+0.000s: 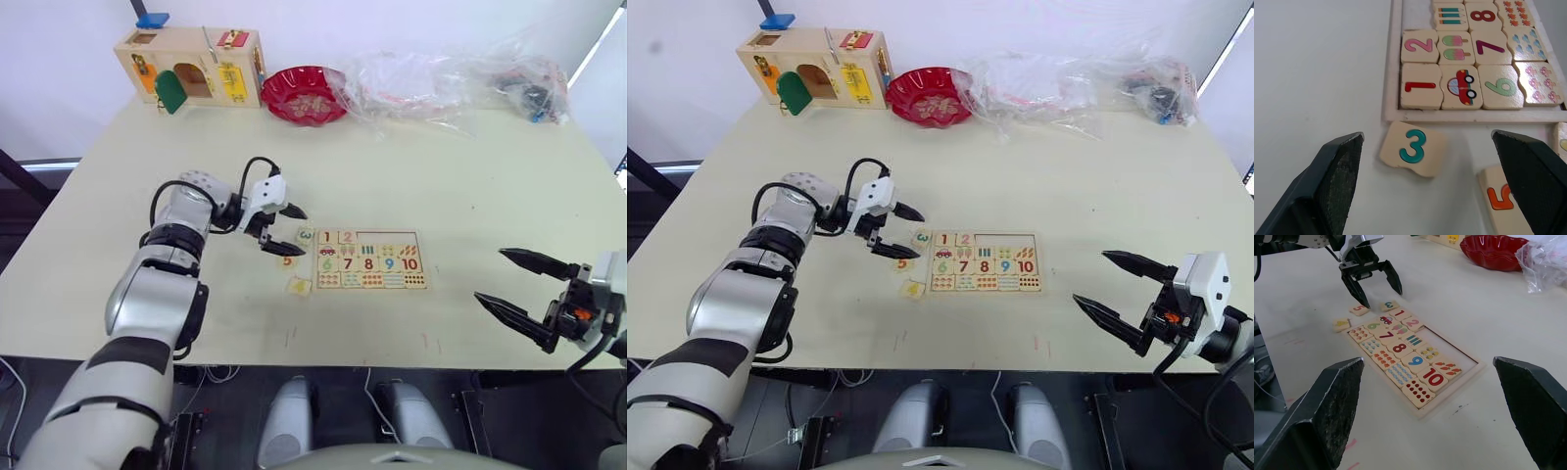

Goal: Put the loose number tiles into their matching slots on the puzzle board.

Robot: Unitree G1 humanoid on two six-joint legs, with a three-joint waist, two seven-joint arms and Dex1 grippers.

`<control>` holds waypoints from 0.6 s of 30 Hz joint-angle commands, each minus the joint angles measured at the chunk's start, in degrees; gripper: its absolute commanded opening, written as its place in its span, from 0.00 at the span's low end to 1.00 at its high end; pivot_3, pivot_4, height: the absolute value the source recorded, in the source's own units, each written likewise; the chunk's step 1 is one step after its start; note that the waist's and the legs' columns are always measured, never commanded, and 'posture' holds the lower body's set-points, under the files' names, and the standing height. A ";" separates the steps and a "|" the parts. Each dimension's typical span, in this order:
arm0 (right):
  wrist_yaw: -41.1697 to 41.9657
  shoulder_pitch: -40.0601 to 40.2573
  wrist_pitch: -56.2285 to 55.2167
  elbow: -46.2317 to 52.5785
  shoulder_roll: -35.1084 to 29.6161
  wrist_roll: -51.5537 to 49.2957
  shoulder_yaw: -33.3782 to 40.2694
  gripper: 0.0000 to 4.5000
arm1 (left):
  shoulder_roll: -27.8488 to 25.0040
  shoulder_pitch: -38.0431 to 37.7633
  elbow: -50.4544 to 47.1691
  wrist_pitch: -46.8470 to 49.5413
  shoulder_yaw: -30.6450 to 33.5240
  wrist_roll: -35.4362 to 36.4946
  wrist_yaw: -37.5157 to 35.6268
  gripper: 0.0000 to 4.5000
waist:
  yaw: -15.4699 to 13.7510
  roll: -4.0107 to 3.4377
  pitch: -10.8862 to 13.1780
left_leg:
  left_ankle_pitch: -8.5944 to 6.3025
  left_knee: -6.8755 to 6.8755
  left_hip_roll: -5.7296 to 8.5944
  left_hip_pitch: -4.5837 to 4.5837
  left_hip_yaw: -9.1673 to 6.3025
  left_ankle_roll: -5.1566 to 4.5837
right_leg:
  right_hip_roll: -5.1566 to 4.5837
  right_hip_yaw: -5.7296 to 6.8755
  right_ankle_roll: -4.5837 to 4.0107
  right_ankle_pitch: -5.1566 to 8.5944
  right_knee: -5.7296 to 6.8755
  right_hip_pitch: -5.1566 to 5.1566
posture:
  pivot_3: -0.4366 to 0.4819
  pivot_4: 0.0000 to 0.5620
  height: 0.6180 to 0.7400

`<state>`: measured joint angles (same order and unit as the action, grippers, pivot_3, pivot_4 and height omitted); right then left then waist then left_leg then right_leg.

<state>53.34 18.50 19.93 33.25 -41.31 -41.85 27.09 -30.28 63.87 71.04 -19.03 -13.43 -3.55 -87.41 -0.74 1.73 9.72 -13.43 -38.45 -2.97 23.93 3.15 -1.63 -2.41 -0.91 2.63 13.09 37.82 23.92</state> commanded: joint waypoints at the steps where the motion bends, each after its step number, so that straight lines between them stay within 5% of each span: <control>1: -0.43 0.63 -1.06 2.12 0.35 -0.75 2.32 1.00 | 0.18 1.79 0.39 -1.14 1.06 -1.22 1.35 0.87 | 0.00 0.00 0.00 | 0.00 0.00 0.00 0.00 -0.01 0.00 | 0.00 0.00 0.00 0.00 0.00 0.00 | 0.48 0.27 1.00; 18: -2.42 2.22 -1.31 4.08 1.81 -0.46 1.66 1.00 | 0.03 3.08 2.07 -2.09 1.26 -4.71 3.83 0.87 | 0.02 0.00 0.00 | 0.00 0.00 0.00 0.01 -0.06 0.00 | 0.01 0.04 0.00 0.00 0.01 0.00 | 0.48 0.27 1.00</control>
<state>51.22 20.57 19.71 35.23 -39.69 -41.80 27.46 -29.65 65.19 73.21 -20.32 -13.41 -7.92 -83.94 -0.72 1.73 9.72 -13.43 -38.45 -2.97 23.94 3.09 -1.63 -2.40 -0.87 2.63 13.09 37.83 23.92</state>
